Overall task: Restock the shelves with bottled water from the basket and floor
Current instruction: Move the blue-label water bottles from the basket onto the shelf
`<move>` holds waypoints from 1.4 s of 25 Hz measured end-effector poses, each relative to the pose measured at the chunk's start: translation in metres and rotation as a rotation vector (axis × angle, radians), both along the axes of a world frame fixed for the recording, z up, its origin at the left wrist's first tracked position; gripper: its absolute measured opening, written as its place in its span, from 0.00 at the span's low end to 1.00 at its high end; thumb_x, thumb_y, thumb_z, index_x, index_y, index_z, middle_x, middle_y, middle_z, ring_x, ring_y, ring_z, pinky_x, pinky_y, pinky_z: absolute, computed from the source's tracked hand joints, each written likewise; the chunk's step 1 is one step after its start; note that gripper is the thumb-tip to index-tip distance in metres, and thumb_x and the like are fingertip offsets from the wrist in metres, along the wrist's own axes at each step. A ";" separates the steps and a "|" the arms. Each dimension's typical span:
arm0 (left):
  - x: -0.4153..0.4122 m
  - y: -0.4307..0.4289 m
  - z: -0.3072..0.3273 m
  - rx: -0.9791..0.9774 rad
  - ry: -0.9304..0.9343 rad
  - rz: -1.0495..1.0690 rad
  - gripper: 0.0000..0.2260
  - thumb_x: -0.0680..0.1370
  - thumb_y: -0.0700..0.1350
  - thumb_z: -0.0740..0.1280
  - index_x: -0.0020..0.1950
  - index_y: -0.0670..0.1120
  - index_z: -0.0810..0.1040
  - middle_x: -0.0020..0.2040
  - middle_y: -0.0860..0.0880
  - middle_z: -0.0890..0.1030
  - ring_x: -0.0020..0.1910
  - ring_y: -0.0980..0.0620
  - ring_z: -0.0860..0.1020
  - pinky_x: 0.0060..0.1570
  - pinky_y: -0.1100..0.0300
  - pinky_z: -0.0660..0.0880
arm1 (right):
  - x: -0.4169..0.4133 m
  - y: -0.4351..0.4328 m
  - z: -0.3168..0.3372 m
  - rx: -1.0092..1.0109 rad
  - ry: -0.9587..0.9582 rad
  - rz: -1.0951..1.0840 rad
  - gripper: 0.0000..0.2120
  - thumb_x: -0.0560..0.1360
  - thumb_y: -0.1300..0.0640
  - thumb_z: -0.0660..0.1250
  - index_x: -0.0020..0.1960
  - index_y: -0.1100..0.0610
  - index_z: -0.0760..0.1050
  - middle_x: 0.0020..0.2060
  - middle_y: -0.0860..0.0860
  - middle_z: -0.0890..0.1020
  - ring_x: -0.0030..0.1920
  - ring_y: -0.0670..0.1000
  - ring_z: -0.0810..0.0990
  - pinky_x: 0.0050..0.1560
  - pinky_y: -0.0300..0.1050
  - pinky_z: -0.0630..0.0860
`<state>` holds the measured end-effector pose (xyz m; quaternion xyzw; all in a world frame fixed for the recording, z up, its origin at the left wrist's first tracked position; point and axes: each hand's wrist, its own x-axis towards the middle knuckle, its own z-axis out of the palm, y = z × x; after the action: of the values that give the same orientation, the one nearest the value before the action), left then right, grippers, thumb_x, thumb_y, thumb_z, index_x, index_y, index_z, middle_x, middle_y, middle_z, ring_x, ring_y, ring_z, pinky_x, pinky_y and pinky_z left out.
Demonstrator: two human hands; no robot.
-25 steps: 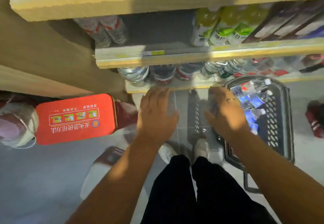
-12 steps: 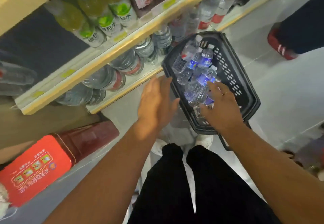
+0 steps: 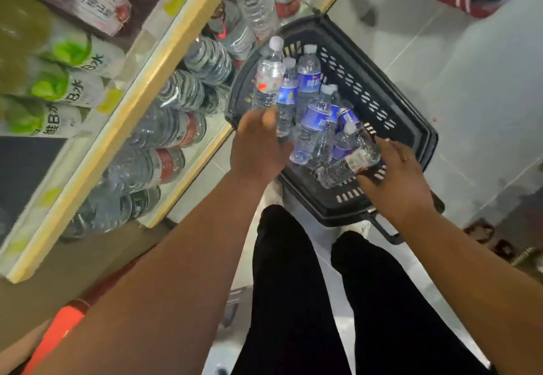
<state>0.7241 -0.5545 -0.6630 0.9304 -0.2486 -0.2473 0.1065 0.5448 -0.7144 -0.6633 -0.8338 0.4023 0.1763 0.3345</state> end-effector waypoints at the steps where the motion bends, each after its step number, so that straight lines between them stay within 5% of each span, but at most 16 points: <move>1: 0.011 -0.004 -0.013 0.009 0.024 -0.021 0.30 0.75 0.49 0.70 0.74 0.41 0.66 0.68 0.40 0.71 0.71 0.40 0.66 0.69 0.50 0.64 | 0.003 0.004 -0.014 0.013 0.010 -0.036 0.36 0.73 0.53 0.72 0.77 0.49 0.60 0.74 0.54 0.63 0.71 0.59 0.65 0.66 0.54 0.69; 8: 0.080 -0.021 -0.090 0.157 0.212 -0.109 0.38 0.77 0.52 0.69 0.79 0.44 0.52 0.78 0.42 0.58 0.77 0.43 0.57 0.73 0.50 0.57 | 0.027 0.036 -0.100 0.076 0.121 -0.333 0.39 0.72 0.54 0.73 0.78 0.52 0.58 0.76 0.59 0.58 0.73 0.62 0.64 0.69 0.53 0.66; 13: 0.116 -0.026 -0.135 -0.038 0.193 0.052 0.37 0.73 0.46 0.74 0.75 0.39 0.58 0.68 0.40 0.69 0.64 0.47 0.71 0.64 0.59 0.67 | 0.033 0.041 -0.146 0.127 0.178 -0.630 0.39 0.72 0.53 0.74 0.77 0.53 0.57 0.75 0.60 0.56 0.69 0.63 0.68 0.67 0.50 0.68; 16: 0.119 -0.034 -0.159 -0.112 0.184 0.150 0.38 0.73 0.44 0.75 0.77 0.43 0.57 0.66 0.44 0.68 0.58 0.54 0.72 0.58 0.66 0.68 | 0.032 0.040 -0.173 0.196 0.190 -0.831 0.46 0.72 0.53 0.74 0.79 0.50 0.48 0.77 0.59 0.51 0.70 0.62 0.68 0.67 0.52 0.71; 21: 0.113 -0.040 -0.193 -0.072 0.042 0.221 0.36 0.71 0.47 0.75 0.74 0.40 0.63 0.67 0.39 0.64 0.63 0.43 0.71 0.67 0.56 0.69 | 0.022 0.031 -0.217 0.370 0.023 -1.087 0.56 0.69 0.55 0.77 0.78 0.45 0.35 0.77 0.56 0.57 0.72 0.57 0.66 0.70 0.57 0.69; 25: 0.113 -0.035 -0.193 -0.122 0.220 0.206 0.35 0.74 0.44 0.74 0.74 0.42 0.58 0.68 0.42 0.69 0.62 0.49 0.73 0.56 0.69 0.67 | 0.019 0.023 -0.236 0.382 -0.007 -1.189 0.51 0.71 0.62 0.75 0.79 0.50 0.41 0.73 0.57 0.65 0.68 0.58 0.71 0.68 0.55 0.70; 29: 0.125 -0.035 -0.192 -0.055 0.349 0.186 0.44 0.74 0.48 0.75 0.79 0.47 0.48 0.72 0.46 0.71 0.68 0.50 0.72 0.61 0.65 0.64 | 0.026 0.019 -0.243 0.373 -0.077 -1.314 0.46 0.71 0.64 0.74 0.77 0.47 0.48 0.64 0.53 0.70 0.58 0.52 0.72 0.60 0.48 0.73; 32: 0.126 -0.035 -0.186 -0.098 0.333 0.103 0.41 0.72 0.48 0.76 0.77 0.49 0.55 0.68 0.49 0.75 0.63 0.50 0.75 0.62 0.62 0.68 | 0.029 0.020 -0.242 0.287 -0.132 -1.288 0.43 0.69 0.65 0.75 0.75 0.51 0.53 0.58 0.49 0.71 0.57 0.50 0.75 0.58 0.44 0.74; 35: 0.110 -0.042 -0.174 -0.125 0.347 0.053 0.35 0.70 0.49 0.77 0.72 0.51 0.63 0.60 0.54 0.76 0.55 0.55 0.76 0.53 0.65 0.71 | 0.030 0.025 -0.234 0.319 -0.183 -1.191 0.42 0.69 0.67 0.75 0.74 0.53 0.55 0.57 0.48 0.73 0.54 0.48 0.76 0.56 0.45 0.77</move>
<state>0.8346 -0.5969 -0.8372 0.8717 -0.2169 -0.3852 0.2117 0.5747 -0.6896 -0.8970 -0.4178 0.7366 -0.0549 0.5290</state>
